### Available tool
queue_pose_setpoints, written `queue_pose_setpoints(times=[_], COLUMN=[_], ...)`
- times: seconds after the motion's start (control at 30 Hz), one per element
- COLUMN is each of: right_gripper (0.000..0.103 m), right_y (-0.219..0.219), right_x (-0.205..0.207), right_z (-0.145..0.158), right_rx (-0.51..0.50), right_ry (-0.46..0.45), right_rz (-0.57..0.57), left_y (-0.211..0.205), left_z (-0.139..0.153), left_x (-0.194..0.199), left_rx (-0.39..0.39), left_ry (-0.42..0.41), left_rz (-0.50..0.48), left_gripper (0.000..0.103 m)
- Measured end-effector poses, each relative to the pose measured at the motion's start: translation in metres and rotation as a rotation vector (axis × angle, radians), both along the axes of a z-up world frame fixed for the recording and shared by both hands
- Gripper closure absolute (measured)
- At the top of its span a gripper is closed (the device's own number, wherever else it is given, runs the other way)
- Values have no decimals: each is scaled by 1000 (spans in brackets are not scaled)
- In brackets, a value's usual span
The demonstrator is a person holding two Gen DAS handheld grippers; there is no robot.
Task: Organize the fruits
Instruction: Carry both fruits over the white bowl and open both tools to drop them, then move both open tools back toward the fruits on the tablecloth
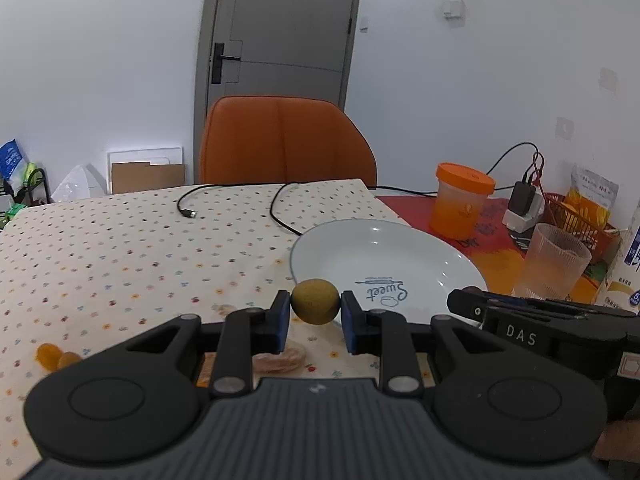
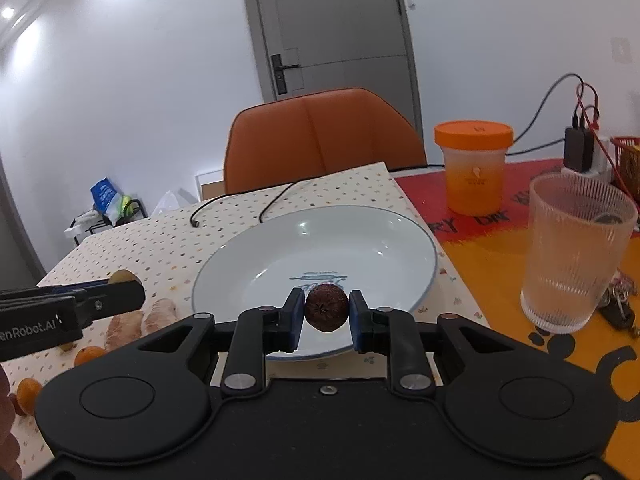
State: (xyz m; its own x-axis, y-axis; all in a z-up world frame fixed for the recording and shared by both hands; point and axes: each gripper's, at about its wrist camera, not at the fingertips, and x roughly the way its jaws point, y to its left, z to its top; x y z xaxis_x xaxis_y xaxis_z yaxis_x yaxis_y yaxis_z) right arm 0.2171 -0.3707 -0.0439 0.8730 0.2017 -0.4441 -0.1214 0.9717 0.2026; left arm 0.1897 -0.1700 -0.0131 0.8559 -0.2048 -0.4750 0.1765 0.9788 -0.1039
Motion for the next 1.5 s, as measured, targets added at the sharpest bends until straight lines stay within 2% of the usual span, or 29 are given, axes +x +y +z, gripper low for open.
queue_pose_setpoints(times=[0.5,0.67,0.8,1.0,1.07,1.23,1.27,1.3,1.5], right_gripper=[76,75,72,56,45,27,26,25,7], right_y=[-17,-20,-20,-17,-13,-7,-5,-2,10], right_x=[-11,-17,-21,-28,-31,-39,-40,-42,-52], right_z=[1,1,2,3,4,8,9,10,17], right_rx=[53,61,67,92,83,81,75,65,60], right_ry=[-23,-17,-14,-13,-17,-22,-23,-26,-41], right_rz=[-4,-13,-15,-29,-41,-54,-55,-53,-27], left_y=[-34,-31,-20,-2,4,13,16,19,41], left_z=[-3,-1,-1,-2,-1,2,3,3,9], left_x=[25,23,21,10,4,-8,-12,-16,-38], left_rx=[3,-6,-24,-49,-57,-44,-41,-42,-56], left_ry=[6,-4,25,40,38,38,32,25,5], left_rz=[4,15,46,78,83,84,80,75,89], left_gripper=[77,74,71,60,52,35,33,32,25])
